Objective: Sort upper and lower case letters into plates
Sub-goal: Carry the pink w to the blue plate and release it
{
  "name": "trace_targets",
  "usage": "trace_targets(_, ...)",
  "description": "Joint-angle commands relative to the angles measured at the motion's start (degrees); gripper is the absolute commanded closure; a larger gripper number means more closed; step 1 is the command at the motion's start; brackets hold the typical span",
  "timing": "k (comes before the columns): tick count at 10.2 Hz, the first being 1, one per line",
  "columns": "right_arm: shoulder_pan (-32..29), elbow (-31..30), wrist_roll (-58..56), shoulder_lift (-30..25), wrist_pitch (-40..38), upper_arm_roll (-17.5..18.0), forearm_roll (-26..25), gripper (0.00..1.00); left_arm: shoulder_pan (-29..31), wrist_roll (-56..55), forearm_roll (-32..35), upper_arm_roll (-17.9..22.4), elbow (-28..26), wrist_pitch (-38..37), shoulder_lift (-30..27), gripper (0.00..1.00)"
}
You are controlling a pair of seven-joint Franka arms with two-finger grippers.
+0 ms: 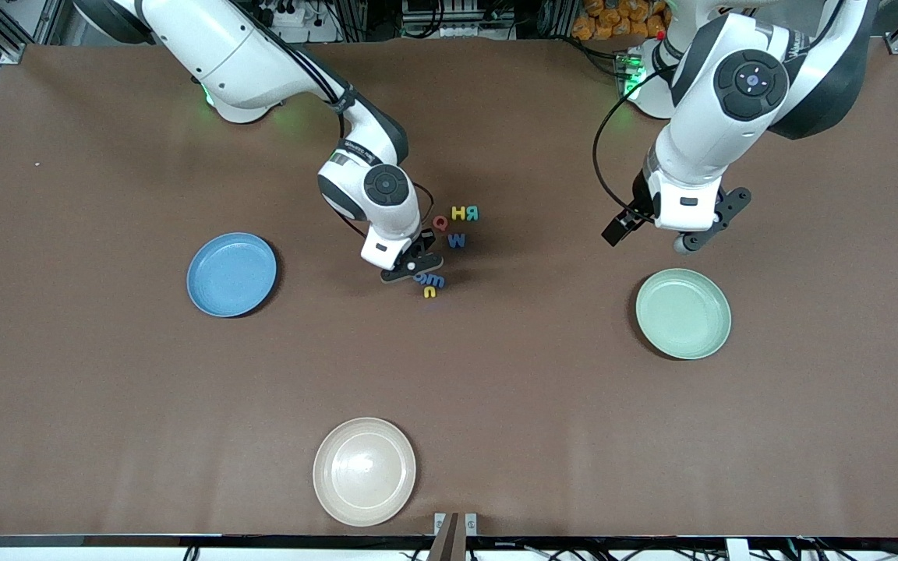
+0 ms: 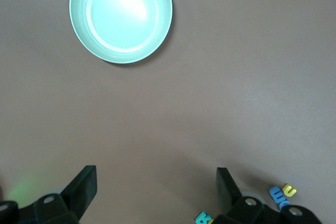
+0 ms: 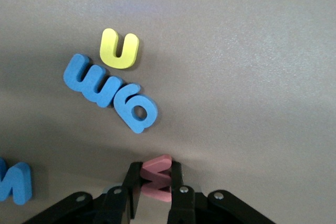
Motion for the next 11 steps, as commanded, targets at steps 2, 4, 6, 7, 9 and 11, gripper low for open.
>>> trace_targets(2, -1.7, 0.0, 1.6, -2.2, -1.5, 1.8, -1.5, 1.0, -0.8, -1.0, 0.7, 0.3, -0.1, 0.8, 0.2, 0.0)
trace_targets(4, -6.5, 0.3, 1.7, -6.1, -8.1, 5.9, -0.1, 1.0, -0.9, -4.9, 0.8, 0.2, 0.7, 0.7, 0.4, 0.0)
trace_targets(6, -15.5, -0.3, 1.0, -10.2, -12.5, 12.3, 0.9, 1.0, -0.6, -5.1, 0.8, 0.0, 1.5, 0.7, 1.3, 0.0)
trace_targets(7, -21.9, -0.3, 0.7, -11.0, -15.2, 16.2, 1.0, 1.0, -0.4, -5.1, 0.8, -0.1, 1.6, 0.7, 1.4, 0.0)
trace_targets(9, -35.6, -1.5, -4.6, -10.7, -15.9, 21.1, 1.0, 1.0, -0.7, -5.2, 0.7, -0.2, 2.2, 0.7, 2.1, 0.0)
trace_targets(11, -42.1, -3.2, -11.9, -10.7, -15.9, 19.0, 1.0, 1.0, -0.9, -5.3, -0.8, -0.6, 3.0, 0.8, 2.9, 0.0)
